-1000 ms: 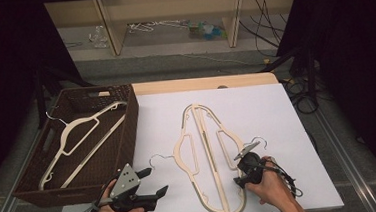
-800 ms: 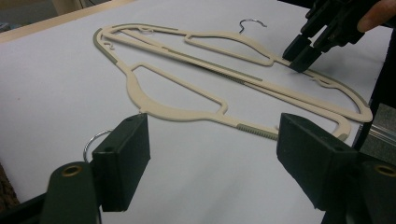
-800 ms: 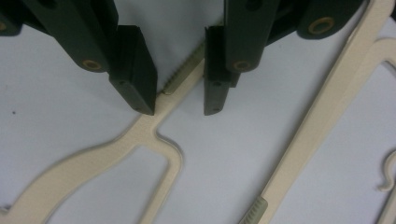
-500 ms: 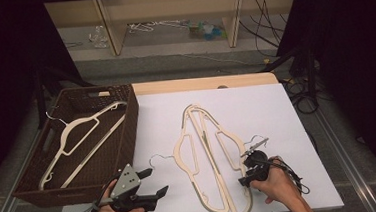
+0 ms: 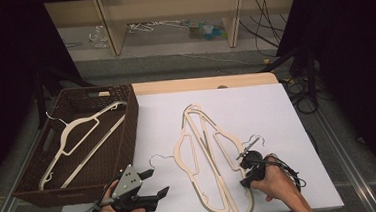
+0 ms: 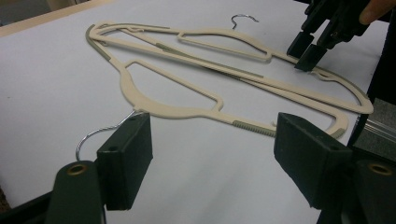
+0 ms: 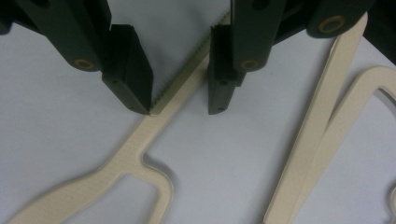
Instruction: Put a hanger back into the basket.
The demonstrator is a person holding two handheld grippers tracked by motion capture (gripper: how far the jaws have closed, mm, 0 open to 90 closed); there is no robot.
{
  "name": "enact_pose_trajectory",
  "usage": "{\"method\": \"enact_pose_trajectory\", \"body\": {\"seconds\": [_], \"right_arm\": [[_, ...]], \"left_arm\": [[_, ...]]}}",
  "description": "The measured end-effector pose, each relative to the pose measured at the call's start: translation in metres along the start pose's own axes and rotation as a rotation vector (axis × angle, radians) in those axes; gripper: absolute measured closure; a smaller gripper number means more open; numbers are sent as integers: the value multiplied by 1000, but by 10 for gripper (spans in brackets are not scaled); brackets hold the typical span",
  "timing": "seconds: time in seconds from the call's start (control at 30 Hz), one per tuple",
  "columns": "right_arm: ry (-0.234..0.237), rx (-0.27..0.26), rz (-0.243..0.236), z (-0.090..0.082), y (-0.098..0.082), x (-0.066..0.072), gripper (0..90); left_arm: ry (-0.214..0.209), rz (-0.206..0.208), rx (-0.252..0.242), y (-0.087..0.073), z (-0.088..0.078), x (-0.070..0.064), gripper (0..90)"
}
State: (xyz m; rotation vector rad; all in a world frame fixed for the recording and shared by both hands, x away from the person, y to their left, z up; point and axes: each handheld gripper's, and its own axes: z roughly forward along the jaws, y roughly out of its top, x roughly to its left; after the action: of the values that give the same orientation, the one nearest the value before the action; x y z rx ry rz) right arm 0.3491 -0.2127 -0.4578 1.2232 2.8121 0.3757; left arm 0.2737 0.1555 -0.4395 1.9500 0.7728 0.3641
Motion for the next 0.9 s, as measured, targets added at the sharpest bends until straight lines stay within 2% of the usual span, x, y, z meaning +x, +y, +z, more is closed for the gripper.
{"method": "enact_pose_trajectory", "body": {"seconds": [0.03, 0.07, 0.1, 0.23, 0.37, 0.43, 0.47, 0.53, 0.63, 0.7, 0.77, 0.8, 0.9], "right_arm": [[8, -6, -3, 0, 0, -2, 647], [13, -4, -5, -1, -1, -2, 662], [10, -7, -34, -1, -1, -4, 686], [26, -12, -43, -1, -1, -7, 691], [30, -21, -73, -3, -2, -9, 692], [26, -20, -64, -4, -2, -9, 696], [20, -24, -41, -5, -3, -13, 709], [17, -22, -31, -6, -5, -18, 723], [-25, -5, -47, -12, -10, -26, 757], [-17, 2, -44, -13, -13, -31, 789], [10, 11, -59, -11, -14, -31, 795], [8, 11, -76, -10, -13, -31, 794], [-2, 21, -58, -9, -12, -28, 781]], "left_arm": [[1, -11, -2, 0, 0, 0, 282], [1, -4, -3, 0, 0, 0, 282], [0, -6, -3, 0, 0, 0, 282], [-1, -9, -2, 0, 0, 0, 283], [0, -6, -2, 0, 0, 1, 285], [-3, -6, -3, 0, 1, 1, 284], [-4, -9, -5, 0, 1, 2, 283], [-4, -6, -3, 0, 1, 2, 283], [-4, -5, -3, 0, 1, 2, 284], [-1, -3, 0, 0, 1, 2, 284], [1, -2, 3, 0, 1, 1, 284], [0, 0, 4, 0, 1, 1, 285], [-1, -3, -2, 0, 1, 1, 284]]}}
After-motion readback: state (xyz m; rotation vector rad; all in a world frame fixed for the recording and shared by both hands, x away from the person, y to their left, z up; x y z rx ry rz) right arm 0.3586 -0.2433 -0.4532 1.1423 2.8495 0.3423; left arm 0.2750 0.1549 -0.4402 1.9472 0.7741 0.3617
